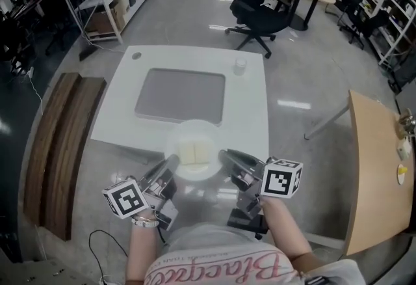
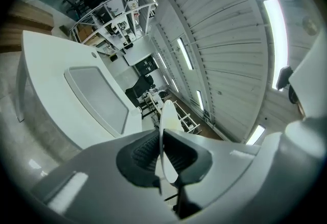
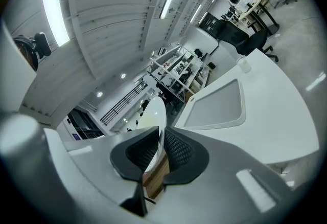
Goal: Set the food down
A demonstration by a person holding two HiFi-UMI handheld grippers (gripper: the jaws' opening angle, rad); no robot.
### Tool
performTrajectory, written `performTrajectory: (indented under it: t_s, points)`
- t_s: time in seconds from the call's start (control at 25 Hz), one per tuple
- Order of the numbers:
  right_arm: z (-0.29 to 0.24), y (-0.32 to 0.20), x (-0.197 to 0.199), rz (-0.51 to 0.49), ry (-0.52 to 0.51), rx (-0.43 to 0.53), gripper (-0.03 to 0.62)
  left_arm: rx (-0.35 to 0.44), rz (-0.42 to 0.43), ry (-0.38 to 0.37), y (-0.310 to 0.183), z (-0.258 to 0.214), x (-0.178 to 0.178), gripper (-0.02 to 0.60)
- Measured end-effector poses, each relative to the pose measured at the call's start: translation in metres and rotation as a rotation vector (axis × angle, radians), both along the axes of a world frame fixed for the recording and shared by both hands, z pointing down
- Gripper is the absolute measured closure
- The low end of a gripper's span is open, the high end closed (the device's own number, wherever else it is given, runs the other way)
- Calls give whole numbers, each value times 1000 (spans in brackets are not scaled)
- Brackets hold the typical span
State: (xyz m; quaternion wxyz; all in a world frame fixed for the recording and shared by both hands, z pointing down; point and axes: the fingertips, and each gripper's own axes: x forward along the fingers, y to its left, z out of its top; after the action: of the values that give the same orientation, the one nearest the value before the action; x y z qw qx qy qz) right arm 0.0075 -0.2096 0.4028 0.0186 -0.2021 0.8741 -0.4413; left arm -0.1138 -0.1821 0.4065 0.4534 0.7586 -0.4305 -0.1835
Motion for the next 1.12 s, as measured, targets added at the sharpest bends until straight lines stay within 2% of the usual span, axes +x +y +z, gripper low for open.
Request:
performTrajectory:
  t_s: [0.48, 0.76, 0.88, 1.12]
  points:
    - [35, -99, -26, -39, 48, -57, 556, -44, -30, -21, -99, 27, -22, 563]
    - [67, -142, -50, -19, 107, -138, 557, -136, -12, -22, -149, 64, -46, 554]
    - [86, -160, -59, 16, 142, -196, 554, -186, 16, -52, -169, 81, -55, 552]
    - [135, -184, -75, 74, 292, -266, 537, -300, 89, -173, -210, 123, -71, 540]
